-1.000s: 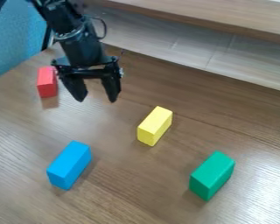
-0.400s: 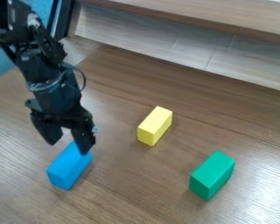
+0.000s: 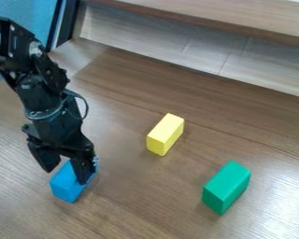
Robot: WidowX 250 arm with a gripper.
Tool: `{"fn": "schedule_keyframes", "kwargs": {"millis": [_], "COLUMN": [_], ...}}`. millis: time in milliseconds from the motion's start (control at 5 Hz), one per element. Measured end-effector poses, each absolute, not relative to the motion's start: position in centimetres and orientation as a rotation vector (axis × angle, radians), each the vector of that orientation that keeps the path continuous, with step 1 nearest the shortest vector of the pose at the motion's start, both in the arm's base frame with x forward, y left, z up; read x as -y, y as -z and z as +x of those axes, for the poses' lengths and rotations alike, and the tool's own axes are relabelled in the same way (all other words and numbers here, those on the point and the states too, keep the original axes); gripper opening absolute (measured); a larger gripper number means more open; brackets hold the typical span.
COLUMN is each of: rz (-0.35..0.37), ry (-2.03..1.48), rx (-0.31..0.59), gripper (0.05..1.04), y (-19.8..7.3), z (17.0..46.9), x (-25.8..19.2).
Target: Move the rectangle block from the middle to the left side of the table
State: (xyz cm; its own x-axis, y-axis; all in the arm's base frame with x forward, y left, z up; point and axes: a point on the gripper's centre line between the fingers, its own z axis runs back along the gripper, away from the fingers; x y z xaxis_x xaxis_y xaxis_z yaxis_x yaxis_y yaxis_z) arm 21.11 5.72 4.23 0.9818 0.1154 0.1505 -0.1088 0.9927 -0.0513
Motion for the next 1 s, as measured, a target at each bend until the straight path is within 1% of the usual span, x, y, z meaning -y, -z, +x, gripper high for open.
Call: {"fn": "schedule_keyframes", "kwargs": {"millis": [200, 400, 600, 800, 1000], "rz": [-0.060, -0.058, -0.086, -0.103, -0.111], "ry": [-0.136, -0.167, -0.189, -0.216, -0.313], "rx": [0.131, 0.145, 0.171, 0.172, 0.214], "gripper": [0.997, 0.912, 0.627, 0.592, 0.591], "y": [-3.0, -2.4, -2.4, -3.0, -4.7], "z": [20.9, 21.0, 21.3, 21.7, 23.5], "x": [-5.4, -5.0, -4.6, -5.3, -8.3]}}
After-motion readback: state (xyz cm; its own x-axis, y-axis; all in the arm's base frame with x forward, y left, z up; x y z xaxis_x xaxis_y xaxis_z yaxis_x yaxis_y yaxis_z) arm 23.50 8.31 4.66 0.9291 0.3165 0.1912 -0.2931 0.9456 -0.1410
